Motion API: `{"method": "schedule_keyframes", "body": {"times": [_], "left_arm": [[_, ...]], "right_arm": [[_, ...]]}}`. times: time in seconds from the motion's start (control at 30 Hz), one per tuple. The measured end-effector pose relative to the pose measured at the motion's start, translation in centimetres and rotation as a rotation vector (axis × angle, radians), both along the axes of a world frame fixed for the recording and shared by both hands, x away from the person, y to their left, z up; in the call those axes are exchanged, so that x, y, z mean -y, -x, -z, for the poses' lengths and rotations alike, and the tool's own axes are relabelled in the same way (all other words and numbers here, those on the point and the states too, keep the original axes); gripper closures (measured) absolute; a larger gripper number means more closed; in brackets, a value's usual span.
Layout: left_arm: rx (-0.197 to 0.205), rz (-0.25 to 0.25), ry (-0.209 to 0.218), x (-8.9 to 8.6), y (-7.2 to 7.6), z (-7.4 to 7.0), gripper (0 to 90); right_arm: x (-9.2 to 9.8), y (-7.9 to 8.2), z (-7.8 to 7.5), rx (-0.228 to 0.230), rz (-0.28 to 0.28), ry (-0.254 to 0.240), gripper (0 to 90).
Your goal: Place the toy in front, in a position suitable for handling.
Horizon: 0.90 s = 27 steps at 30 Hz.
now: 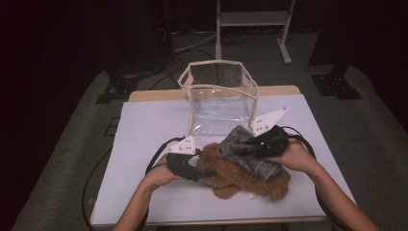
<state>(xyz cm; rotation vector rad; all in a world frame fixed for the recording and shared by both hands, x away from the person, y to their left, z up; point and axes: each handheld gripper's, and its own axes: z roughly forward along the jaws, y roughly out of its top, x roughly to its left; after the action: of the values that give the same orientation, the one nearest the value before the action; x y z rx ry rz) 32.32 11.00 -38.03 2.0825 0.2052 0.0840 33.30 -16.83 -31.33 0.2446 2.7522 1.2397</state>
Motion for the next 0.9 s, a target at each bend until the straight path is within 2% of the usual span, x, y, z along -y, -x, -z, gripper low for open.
{"method": "schedule_keyframes", "body": {"times": [0.07,0.13,0.2,0.23,0.43,0.57,0.67,0.8,0.9], "left_arm": [[0.003,-0.007,-0.029,0.1,0.0,0.3,37.7],[-0.022,-0.017,-0.025,-0.1,-0.3,0.9,35.0],[-0.040,-0.025,-0.006,-0.1,-0.5,1.6,31.8],[-0.038,-0.025,-0.005,-0.2,-0.5,1.7,29.7],[-0.045,-0.054,0.013,-1.4,-0.5,2.6,19.2],[-0.068,-0.068,-0.018,-1.8,-0.7,3.5,12.6],[-0.103,-0.063,-0.013,-1.3,-0.9,4.2,9.6],[-0.125,-0.075,-0.031,-0.2,-1.1,4.9,4.8],[-0.135,-0.090,-0.026,0.5,-1.4,5.2,7.2]], "right_arm": [[0.6,-0.6,1.3,-0.050,0.003,-0.009,80.7],[1.7,-1.0,3.1,-0.072,0.043,0.053,80.8],[2.8,-1.3,4.5,-0.123,0.054,0.016,81.1],[3.2,-1.2,5.0,-0.133,0.058,0.004,81.1],[3.3,-0.9,5.1,-0.125,0.054,-0.003,81.1],[3.8,-0.7,5.0,-0.123,0.055,-0.004,81.1],[4.6,-0.4,5.2,-0.132,0.061,-0.012,81.1],[5.7,0.0,5.4,-0.141,0.078,-0.011,81.1],[6.4,0.0,5.8,-0.156,0.093,-0.029,81.1]]}}
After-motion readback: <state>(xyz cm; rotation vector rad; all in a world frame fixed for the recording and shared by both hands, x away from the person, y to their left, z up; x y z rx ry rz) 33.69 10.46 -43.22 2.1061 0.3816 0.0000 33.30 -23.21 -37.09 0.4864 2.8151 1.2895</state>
